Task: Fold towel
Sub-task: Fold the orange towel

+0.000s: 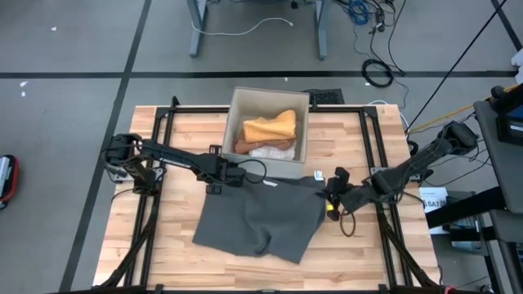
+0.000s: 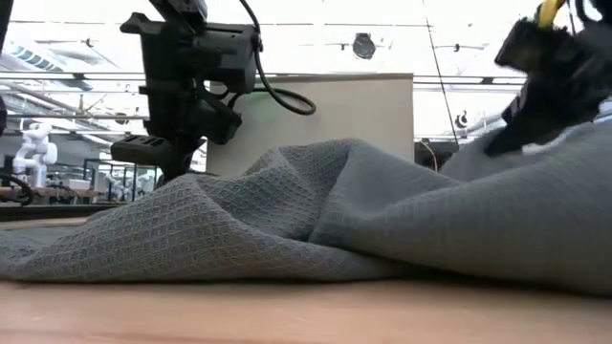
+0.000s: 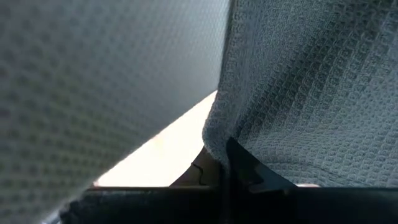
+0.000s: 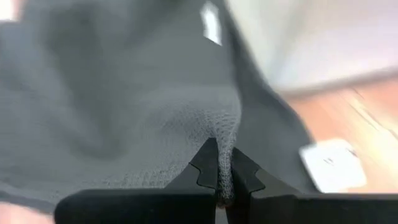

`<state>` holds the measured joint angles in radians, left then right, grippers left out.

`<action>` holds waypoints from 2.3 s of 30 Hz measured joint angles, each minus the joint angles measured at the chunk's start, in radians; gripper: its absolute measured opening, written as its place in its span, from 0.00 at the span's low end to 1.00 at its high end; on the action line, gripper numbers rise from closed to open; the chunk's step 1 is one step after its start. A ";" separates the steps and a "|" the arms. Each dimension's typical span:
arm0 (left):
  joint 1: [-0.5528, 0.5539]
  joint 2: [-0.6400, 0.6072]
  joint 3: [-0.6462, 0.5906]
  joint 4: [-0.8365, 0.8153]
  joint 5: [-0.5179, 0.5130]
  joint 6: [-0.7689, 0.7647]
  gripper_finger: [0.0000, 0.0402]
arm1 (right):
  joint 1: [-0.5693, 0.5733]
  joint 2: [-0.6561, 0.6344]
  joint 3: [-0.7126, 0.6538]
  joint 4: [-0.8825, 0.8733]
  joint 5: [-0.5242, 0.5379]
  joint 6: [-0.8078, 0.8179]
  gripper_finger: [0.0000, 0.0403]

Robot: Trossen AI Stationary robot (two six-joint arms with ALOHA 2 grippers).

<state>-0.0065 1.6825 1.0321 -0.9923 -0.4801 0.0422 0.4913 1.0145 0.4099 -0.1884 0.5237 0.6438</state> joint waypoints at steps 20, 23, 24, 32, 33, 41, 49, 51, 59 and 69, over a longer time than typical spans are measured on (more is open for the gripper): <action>0.006 -0.001 0.001 0.051 0.026 0.050 0.00 | -0.313 0.123 0.000 -0.222 -0.059 0.004 0.00; 0.006 -0.001 0.002 0.051 0.029 0.050 0.00 | -0.336 0.197 0.000 -0.183 -0.079 -0.020 0.00; 0.006 -0.001 0.002 0.051 0.030 0.050 0.00 | -0.341 0.218 0.000 -0.156 -0.095 -0.035 0.01; -0.004 -0.002 0.002 0.051 0.033 0.049 0.00 | -0.355 0.308 0.002 -0.052 -0.092 -0.032 0.27; -0.005 -0.002 0.002 0.051 0.033 0.049 0.00 | -0.361 0.308 0.002 -0.055 -0.092 -0.025 0.32; -0.008 -0.002 0.002 0.069 0.059 0.048 0.00 | -0.407 0.317 0.002 -0.046 -0.142 0.019 0.51; -0.008 -0.002 0.002 0.071 0.081 0.048 0.00 | -0.413 0.385 0.005 0.052 -0.224 0.008 0.45; -0.009 -0.002 0.002 0.071 0.092 0.047 0.00 | -0.412 0.390 0.005 0.060 -0.238 0.009 0.41; -0.024 -0.002 0.002 0.070 0.097 0.047 0.00 | -0.386 0.394 0.005 0.066 -0.288 0.013 0.08; -0.030 -0.002 0.002 0.068 0.099 0.050 0.00 | -0.284 0.315 -0.001 0.039 -0.320 0.001 0.01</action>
<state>-0.0360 1.6806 1.0340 -0.9242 -0.3808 0.0917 0.2076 1.3300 0.4086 -0.1489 0.2034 0.6447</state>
